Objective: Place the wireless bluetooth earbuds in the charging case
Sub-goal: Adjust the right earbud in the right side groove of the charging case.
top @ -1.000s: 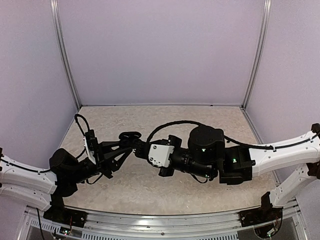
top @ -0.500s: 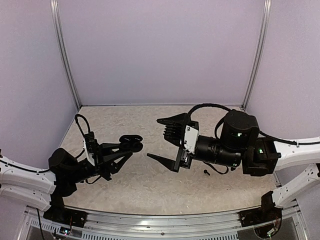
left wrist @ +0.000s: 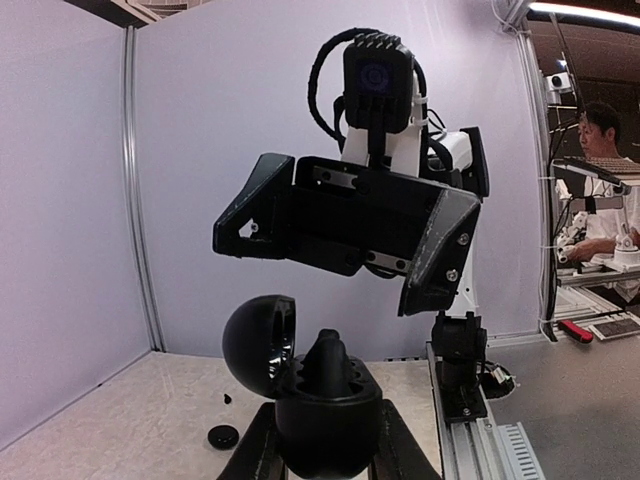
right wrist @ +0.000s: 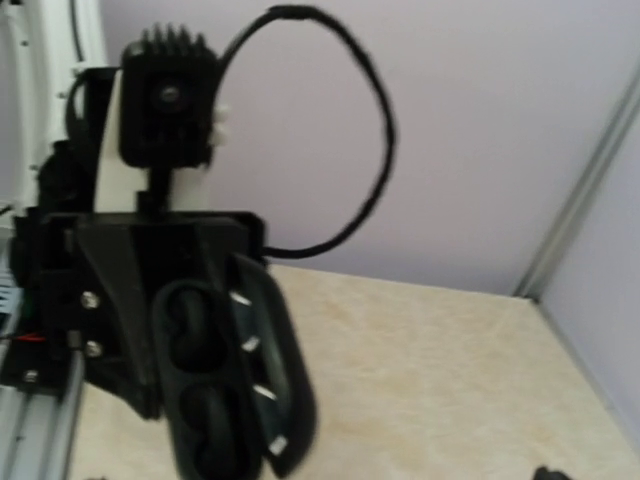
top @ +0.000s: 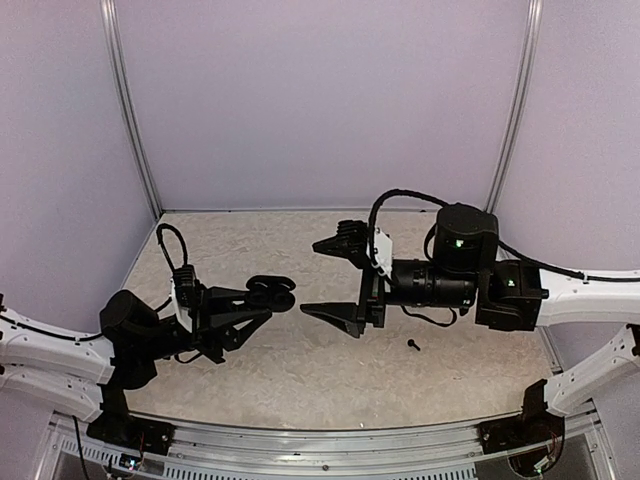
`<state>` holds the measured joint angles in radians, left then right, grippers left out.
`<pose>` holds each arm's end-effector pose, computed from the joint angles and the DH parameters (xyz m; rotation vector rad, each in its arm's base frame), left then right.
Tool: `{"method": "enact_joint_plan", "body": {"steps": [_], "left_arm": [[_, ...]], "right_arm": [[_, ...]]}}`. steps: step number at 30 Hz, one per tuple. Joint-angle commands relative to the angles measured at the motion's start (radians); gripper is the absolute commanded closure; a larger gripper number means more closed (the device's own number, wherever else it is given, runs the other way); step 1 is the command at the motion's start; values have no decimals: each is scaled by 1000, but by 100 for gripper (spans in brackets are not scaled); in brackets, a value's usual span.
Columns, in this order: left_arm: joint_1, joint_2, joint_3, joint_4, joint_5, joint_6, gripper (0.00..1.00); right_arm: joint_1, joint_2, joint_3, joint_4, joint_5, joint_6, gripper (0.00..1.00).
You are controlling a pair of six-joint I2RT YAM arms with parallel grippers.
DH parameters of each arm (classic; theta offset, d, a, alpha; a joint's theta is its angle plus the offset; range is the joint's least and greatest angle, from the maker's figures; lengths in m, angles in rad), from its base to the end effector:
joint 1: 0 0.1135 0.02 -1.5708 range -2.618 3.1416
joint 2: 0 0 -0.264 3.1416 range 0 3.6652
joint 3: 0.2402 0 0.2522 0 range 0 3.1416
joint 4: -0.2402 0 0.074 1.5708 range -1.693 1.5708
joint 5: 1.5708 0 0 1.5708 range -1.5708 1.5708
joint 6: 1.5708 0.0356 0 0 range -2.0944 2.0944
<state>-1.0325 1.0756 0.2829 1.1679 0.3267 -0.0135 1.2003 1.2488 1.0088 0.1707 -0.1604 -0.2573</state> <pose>0.0976 -0.1857 0.2529 0.8781 0.9483 -1.1008 0.1024 0.2794 0.3564 -1.2303 1.1862 0.8442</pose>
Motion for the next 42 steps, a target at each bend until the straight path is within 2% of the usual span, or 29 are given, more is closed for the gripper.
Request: {"method": "enact_joint_plan", "body": {"steps": [1,9,24,34,42], "left_arm": [[6,19,37,1,38,29,100],[-1,30,37,-1,29,44,100],[-5,30,32,7,29,52,100],[-3,32,27,6,16,58,100],[-3,41,28,2,20,62,100]], "right_arm": [[-8,27,35,54,-69,79,9],[-12,61,54,112,-21,105,9],[-12,140,100,37,97,82,9],[-11,166,98,-31,31,63,16],[-11,133,102,-13,19,61,16]]}}
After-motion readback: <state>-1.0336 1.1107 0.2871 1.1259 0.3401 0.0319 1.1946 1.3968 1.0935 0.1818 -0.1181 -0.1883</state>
